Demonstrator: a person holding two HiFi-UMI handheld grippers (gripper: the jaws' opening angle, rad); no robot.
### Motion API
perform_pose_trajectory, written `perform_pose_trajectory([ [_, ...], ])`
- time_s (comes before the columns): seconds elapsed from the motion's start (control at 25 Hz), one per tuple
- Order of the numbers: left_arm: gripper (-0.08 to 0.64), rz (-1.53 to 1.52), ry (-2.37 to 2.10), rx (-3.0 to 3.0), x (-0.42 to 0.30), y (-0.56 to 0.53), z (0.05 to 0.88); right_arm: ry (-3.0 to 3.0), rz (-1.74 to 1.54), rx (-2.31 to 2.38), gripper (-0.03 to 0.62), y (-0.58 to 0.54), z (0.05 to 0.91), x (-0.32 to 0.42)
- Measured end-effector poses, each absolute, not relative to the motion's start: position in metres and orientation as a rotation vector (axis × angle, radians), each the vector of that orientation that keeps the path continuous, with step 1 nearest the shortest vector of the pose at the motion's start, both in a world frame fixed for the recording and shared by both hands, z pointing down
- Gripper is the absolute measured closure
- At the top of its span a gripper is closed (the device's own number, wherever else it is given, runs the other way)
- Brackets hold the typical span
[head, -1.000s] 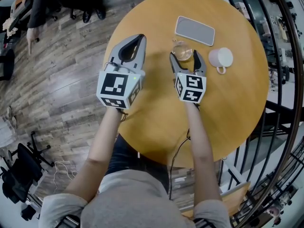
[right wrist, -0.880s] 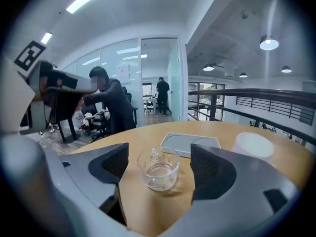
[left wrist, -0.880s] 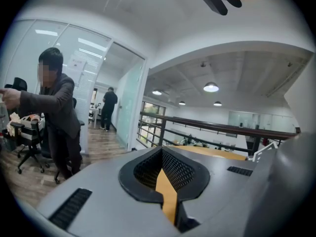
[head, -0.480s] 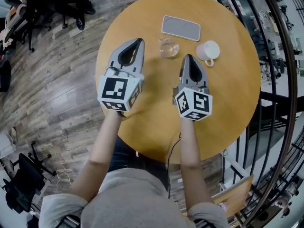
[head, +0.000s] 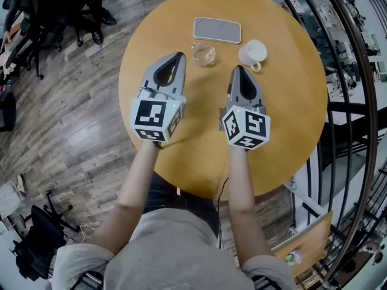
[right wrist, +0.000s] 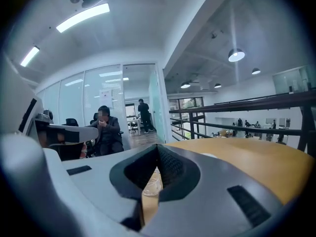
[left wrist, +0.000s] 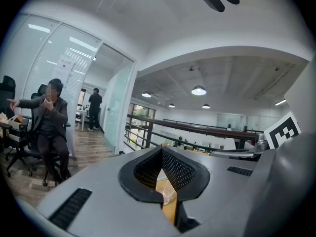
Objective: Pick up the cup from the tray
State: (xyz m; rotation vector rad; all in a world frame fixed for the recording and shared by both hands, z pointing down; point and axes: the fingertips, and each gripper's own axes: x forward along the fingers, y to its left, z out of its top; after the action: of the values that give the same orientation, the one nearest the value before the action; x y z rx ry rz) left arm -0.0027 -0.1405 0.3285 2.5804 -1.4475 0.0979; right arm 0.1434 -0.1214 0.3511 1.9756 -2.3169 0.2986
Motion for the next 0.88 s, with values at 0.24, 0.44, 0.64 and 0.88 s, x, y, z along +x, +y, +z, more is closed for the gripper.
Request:
perform_pose_trajectory([
  [0.24, 0.554, 0.112, -1.428, 2.613, 0.01, -0.125, 0.323, -2.292, 0.355, 2.051, 0.588, -0.104, 0.345, 0.159],
  [0.44, 0.554, 0.105, -1.424, 2.626, 0.017, -0.117, 0.315, -2.275, 0.37, 2.079, 0.588, -0.092, 0.341, 0.168],
  [0.64, 0.554, 0.103, -1.435, 2.632, 0.017, -0.11, 0.31, -2.277, 0.342, 2.075, 0.588, -0.086, 0.336, 0.167],
  [0.88, 0.554, 0.103, -1.448, 2.626, 0.017, -0.103, 0.308, -2.293, 0.317, 2.063, 0.588, -0.08, 0.329, 0.164],
])
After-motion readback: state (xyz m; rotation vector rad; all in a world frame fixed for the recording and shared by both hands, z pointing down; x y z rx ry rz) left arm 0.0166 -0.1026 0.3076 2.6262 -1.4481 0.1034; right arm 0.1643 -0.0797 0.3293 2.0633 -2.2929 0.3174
